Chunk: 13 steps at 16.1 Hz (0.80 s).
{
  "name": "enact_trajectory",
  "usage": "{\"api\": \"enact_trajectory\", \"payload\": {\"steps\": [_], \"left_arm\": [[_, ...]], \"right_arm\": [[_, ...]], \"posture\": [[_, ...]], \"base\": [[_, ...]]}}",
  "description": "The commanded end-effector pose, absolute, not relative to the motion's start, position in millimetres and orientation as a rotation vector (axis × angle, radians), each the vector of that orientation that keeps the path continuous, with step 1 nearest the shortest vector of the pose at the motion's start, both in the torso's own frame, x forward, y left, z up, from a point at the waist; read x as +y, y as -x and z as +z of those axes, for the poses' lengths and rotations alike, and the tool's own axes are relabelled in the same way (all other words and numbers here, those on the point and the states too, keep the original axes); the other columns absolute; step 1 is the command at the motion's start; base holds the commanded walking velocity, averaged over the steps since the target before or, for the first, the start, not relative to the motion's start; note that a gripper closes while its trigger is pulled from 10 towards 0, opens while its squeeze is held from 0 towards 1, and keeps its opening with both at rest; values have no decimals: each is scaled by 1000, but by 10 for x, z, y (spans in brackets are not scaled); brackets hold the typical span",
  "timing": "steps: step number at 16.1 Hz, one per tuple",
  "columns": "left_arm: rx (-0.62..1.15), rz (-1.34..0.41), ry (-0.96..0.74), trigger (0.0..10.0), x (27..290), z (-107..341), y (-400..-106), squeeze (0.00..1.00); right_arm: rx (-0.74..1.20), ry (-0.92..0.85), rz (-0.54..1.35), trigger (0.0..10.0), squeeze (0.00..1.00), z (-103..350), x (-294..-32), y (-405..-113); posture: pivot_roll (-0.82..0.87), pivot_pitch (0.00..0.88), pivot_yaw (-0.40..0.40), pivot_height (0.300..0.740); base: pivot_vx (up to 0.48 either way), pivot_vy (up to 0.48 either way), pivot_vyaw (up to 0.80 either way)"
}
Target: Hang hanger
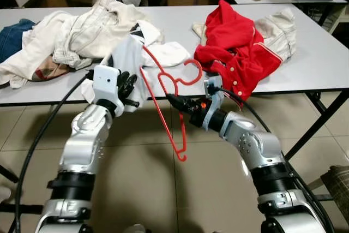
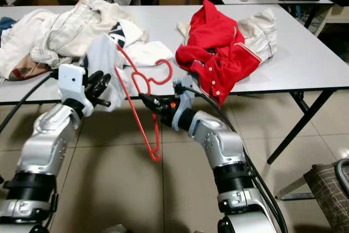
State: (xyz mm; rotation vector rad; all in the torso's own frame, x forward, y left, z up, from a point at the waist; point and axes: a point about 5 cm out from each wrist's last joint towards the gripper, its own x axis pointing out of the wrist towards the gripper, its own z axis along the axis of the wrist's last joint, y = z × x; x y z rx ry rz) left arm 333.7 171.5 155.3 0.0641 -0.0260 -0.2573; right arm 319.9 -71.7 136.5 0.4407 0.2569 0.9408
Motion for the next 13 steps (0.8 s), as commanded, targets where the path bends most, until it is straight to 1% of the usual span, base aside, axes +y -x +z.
{"api": "enact_trajectory", "payload": {"steps": [1,4,6,7,8,9,11,12,13], "left_arm": [[-57,-241,-65,10000,1719,1622,-3371,1000],[-114,-186,-66,10000,1683,1654,-3479,1000],[-129,-201,-45,10000,1661,1671,-3502,1000],[-137,-240,-33,10000,1614,1681,-3519,286],[-125,-259,-50,10000,1583,1669,-3554,0],[-113,-248,-67,10000,1594,1658,-3594,0],[-118,-171,-75,10000,1677,1674,-3662,0],[-120,-164,-78,7216,1688,1678,-3673,0],[-125,-165,-77,0,1693,1678,-3682,0]], "right_arm": [[249,-451,960,10000,0,1386,-712,-3175],[239,-458,990,10000,0,1412,-688,-3136],[237,-460,993,10000,0,1419,-688,-3129],[236,-461,996,10000,0,1423,-687,-3123],[234,-461,999,10000,0,1427,-687,-3118],[230,-464,1003,10000,0,1438,-686,-3114],[227,-466,1005,10000,0,1447,-689,-3102],[226,-466,1005,10000,0,1449,-692,-3100],[225,-470,1000,10000,0,1450,-704,-3094]], "posture": [[-1,0,32,740],[-7,0,41,740],[-8,0,42,740],[-11,0,44,740],[-13,0,46,740],[-14,0,48,740],[-21,0,53,740],[-22,0,54,740],[-25,0,58,740]], "base": [[0,0,0],[0,0,0],[0,0,0],[0,0,0],[0,0,0],[0,0,0],[0,0,0],[0,0,0],[0,0,0]]}}
